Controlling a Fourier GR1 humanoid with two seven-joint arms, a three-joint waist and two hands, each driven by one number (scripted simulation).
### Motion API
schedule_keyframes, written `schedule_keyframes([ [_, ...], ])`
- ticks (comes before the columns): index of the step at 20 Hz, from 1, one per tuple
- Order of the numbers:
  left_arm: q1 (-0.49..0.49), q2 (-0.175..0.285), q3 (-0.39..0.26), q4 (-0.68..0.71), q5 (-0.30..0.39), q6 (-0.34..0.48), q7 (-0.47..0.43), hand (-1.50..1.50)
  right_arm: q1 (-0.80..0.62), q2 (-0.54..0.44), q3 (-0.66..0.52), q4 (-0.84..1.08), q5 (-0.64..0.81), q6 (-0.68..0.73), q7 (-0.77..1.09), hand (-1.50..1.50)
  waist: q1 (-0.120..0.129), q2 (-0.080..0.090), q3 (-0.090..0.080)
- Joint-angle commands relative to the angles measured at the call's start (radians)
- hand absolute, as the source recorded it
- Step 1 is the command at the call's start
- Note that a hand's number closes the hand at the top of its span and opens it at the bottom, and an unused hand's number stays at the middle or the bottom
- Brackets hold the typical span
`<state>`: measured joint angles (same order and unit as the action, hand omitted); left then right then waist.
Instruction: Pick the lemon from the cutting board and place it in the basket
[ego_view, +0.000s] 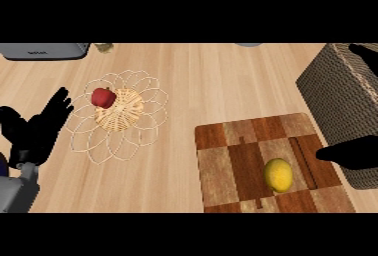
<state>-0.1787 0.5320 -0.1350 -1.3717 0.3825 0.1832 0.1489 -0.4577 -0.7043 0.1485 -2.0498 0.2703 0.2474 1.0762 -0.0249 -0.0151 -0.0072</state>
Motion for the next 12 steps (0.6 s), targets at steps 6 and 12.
schedule_keyframes([
  [6, 0.016, -0.003, 0.015, -0.009, -0.013, 0.005, 0.008, 0.00, 0.035, -0.112, -0.133, -0.205, -0.440, 0.120, 0.332, -1.50, -0.010, -0.001, 0.005],
  [12, -0.009, -0.004, 0.042, 0.000, -0.017, -0.024, 0.014, 0.00, 0.231, -0.131, -0.267, -0.425, -0.466, -0.017, 0.291, -1.50, -0.002, 0.008, 0.006],
])
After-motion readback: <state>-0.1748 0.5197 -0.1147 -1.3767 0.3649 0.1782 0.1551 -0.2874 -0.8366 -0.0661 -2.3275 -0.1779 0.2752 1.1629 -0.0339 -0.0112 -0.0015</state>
